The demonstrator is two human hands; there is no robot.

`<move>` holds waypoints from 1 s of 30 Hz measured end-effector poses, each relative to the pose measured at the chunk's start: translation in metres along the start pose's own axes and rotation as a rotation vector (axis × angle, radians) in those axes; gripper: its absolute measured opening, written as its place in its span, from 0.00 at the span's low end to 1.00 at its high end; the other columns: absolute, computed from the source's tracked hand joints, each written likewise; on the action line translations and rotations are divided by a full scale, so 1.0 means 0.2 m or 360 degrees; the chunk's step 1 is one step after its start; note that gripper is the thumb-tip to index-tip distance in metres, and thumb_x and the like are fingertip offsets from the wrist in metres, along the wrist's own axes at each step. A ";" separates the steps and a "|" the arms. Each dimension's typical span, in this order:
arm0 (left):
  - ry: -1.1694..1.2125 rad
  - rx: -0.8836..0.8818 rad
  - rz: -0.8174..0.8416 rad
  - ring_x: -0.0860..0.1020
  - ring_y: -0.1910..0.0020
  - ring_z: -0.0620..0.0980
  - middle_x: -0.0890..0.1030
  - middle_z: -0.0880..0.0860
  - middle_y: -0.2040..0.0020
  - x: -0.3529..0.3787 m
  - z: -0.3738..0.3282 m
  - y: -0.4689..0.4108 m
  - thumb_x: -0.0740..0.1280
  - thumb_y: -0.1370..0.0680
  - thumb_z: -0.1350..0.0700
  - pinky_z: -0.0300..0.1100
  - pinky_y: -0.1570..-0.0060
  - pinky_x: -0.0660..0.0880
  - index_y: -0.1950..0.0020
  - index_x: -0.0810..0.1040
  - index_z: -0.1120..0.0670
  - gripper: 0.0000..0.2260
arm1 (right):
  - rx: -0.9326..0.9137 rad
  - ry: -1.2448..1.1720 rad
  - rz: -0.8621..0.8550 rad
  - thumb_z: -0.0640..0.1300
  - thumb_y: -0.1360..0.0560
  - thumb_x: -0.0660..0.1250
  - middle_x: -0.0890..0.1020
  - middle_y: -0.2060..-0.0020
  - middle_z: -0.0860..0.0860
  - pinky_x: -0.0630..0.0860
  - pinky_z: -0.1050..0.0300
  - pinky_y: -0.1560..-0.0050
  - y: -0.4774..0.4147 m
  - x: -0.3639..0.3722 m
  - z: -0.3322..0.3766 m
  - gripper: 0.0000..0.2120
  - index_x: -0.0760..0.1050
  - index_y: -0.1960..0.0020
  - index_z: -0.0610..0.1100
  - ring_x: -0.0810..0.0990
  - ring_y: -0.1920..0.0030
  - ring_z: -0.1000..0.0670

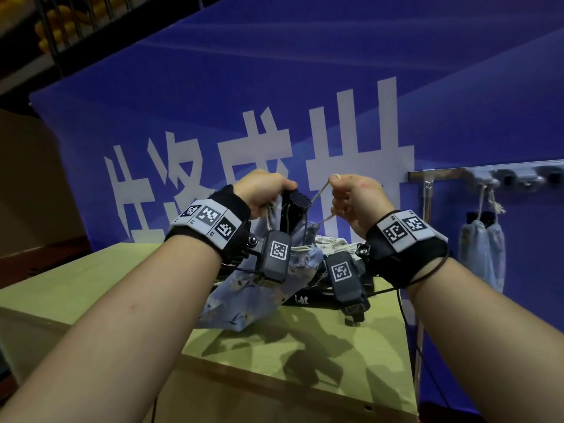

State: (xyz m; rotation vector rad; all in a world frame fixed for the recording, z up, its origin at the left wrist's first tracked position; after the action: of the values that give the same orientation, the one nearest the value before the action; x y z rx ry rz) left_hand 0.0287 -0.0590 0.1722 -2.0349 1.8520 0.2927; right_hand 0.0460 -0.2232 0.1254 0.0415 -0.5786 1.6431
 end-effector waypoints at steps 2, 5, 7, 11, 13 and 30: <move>0.0040 -0.0024 0.0012 0.77 0.56 0.58 0.77 0.63 0.53 -0.01 0.00 -0.01 0.67 0.23 0.59 0.51 0.48 0.75 0.45 0.76 0.63 0.09 | -0.0097 0.0083 0.0055 0.34 0.23 0.61 0.66 0.74 0.50 0.64 0.61 0.71 0.01 0.01 0.03 0.11 0.72 0.64 0.42 0.62 0.79 0.55; 0.0080 -0.0046 0.0031 0.79 0.61 0.56 0.78 0.62 0.57 -0.02 -0.02 0.00 0.64 0.20 0.62 0.48 0.54 0.78 0.42 0.74 0.65 0.09 | -0.0196 0.0223 0.0130 0.33 0.24 0.61 0.67 0.74 0.50 0.62 0.62 0.72 0.02 0.02 0.06 0.11 0.73 0.63 0.41 0.63 0.79 0.56; 0.0128 -0.0042 0.0041 0.79 0.66 0.53 0.78 0.60 0.60 -0.04 -0.03 -0.01 0.62 0.19 0.63 0.45 0.61 0.78 0.43 0.74 0.65 0.07 | -0.0215 0.0338 0.0198 0.32 0.25 0.62 0.69 0.73 0.48 0.62 0.62 0.72 0.04 0.03 0.06 0.11 0.72 0.64 0.41 0.64 0.78 0.56; 0.0277 -0.0071 0.0045 0.79 0.63 0.54 0.78 0.61 0.58 -0.07 -0.02 -0.02 0.60 0.19 0.64 0.45 0.60 0.81 0.42 0.73 0.66 0.07 | -0.0189 0.0547 0.0382 0.31 0.27 0.67 0.75 0.72 0.45 0.64 0.63 0.74 0.06 0.05 0.01 0.16 0.64 0.65 0.45 0.71 0.77 0.54; 0.0351 -0.0093 0.0041 0.81 0.63 0.55 0.79 0.62 0.56 -0.08 -0.02 -0.02 0.60 0.19 0.65 0.47 0.61 0.82 0.40 0.72 0.67 0.10 | -0.0147 0.0634 0.0467 0.30 0.29 0.69 0.76 0.66 0.39 0.66 0.63 0.74 0.07 0.06 -0.01 0.20 0.59 0.64 0.46 0.73 0.76 0.54; 0.0160 -0.0139 0.0033 0.74 0.53 0.56 0.77 0.60 0.50 -0.09 0.03 -0.05 0.64 0.21 0.59 0.46 0.53 0.74 0.42 0.76 0.64 0.11 | -0.0282 0.0975 0.0453 0.31 0.33 0.72 0.78 0.67 0.46 0.70 0.61 0.67 0.09 0.07 -0.04 0.23 0.58 0.64 0.47 0.77 0.66 0.49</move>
State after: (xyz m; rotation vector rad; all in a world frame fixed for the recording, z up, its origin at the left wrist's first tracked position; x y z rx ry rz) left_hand 0.0379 -0.0392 0.1751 -2.1254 1.9533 0.2861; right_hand 0.0296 -0.2076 0.1175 -0.6789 -0.2584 1.7541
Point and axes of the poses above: each hand's wrist, its own y-axis away from the middle knuckle, its own x-axis out of the palm, z = x × y, the point moved 2 cm from there along -y, towards the middle knuckle
